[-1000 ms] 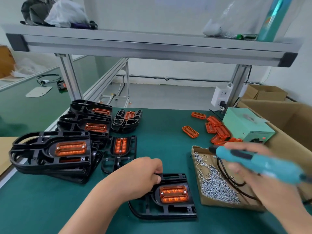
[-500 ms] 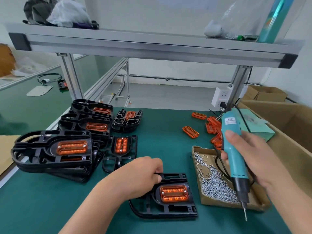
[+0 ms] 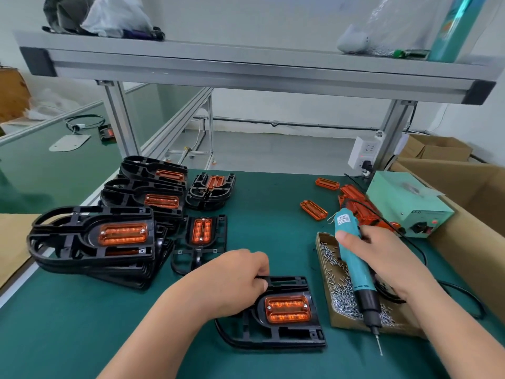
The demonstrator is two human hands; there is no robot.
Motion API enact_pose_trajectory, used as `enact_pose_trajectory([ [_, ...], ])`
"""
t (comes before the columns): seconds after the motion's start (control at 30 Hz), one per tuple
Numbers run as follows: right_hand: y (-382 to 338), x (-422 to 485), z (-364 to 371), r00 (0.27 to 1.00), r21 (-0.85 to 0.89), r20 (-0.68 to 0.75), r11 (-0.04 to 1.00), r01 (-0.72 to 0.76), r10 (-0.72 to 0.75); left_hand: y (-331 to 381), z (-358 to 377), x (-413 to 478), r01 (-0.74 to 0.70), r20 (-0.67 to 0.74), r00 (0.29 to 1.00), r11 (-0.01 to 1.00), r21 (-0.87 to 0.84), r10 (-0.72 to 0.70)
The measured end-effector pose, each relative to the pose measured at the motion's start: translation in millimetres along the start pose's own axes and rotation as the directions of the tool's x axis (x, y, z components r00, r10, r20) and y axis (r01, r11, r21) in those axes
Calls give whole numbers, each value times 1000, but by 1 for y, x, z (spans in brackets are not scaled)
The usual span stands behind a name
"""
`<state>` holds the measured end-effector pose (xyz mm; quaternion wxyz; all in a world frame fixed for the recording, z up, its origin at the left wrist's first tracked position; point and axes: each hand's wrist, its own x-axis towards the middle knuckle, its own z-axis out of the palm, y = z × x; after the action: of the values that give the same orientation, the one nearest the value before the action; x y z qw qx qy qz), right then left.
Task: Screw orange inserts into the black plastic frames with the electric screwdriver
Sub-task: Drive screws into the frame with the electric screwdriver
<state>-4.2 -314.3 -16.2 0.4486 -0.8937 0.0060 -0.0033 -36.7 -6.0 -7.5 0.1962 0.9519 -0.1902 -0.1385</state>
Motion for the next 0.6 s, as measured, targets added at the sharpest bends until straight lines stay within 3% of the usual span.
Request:
enact_pose_trajectory([
  [0.2, 7, 4, 1, 999, -263, -30, 964, 26, -35, 0, -1, -2, -7, -8, 1000, 1000, -1, 7],
  [0.33, 4, 1, 1, 995, -413, -76, 910, 33, -71, 3, -1, -3, -53, -49, 997, 994, 96, 58],
  [0.6, 8, -7, -2, 976, -515, -143, 855, 69, -165, 9, -9, -6, -52, -177, 980, 980, 192, 86],
])
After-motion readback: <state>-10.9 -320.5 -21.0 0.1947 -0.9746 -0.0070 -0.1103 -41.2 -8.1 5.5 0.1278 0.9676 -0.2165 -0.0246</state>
